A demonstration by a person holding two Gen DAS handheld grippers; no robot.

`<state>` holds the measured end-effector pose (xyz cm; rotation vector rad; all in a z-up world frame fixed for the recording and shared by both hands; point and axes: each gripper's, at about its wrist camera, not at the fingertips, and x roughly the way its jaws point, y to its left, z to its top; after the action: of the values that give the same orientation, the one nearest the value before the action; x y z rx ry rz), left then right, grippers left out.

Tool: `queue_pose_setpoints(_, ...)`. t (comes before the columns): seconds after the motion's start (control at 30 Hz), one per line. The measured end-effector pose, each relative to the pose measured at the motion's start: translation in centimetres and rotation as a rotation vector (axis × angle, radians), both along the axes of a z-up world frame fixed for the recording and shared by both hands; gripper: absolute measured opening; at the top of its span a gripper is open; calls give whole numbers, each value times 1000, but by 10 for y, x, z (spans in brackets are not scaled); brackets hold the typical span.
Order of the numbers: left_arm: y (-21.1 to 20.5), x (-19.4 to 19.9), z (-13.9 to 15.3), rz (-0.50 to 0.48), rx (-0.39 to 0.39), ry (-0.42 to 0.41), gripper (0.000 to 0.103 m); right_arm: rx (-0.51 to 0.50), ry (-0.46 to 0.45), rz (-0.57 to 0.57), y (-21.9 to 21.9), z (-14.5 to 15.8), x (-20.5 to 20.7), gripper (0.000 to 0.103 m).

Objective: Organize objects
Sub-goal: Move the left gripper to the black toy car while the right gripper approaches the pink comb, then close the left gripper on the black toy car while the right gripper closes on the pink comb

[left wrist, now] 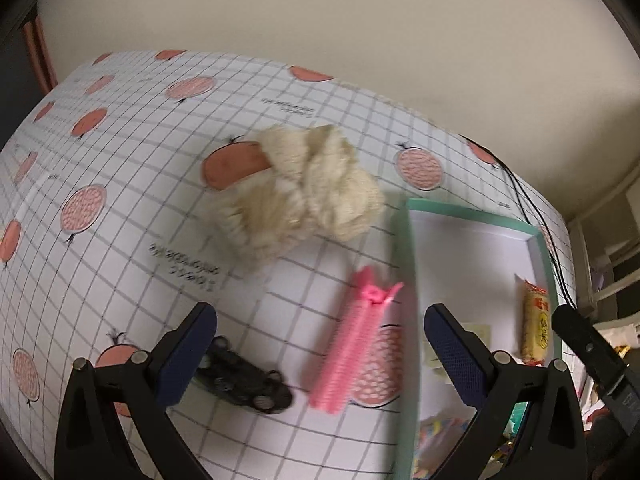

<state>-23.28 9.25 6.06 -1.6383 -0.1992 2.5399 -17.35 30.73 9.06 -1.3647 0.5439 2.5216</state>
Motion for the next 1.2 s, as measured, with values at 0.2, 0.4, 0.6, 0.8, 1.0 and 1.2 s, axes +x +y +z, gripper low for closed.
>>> queue_pose_setpoints(0.2,-26,-1,-12,55,3,-65,103,4,16,59,-32,5,-14,103)
queue_pose_setpoints(0.4,-46,0,-19,116,-3,-105,103,-6,40,97,-55,7,-25,89)
queue_pose_setpoints(0.6,-45,1,-32,109,-42,-153,103,-6,25,159,-84,3,-36,76)
queue_pose_setpoints(0.8,-41,4,-42,88,-69,-191,97,-29,4,195,-102,-7,-42,62)
queue_pose_setpoints(1.0,-35,6,-46,57,-91,-210,74,-25,-26,218,-114,-18,-47,52)
queue_pose_setpoints(1.2,-32,8,-43,26,-111,-196,49,-20,-40,229,-119,-21,-48,47)
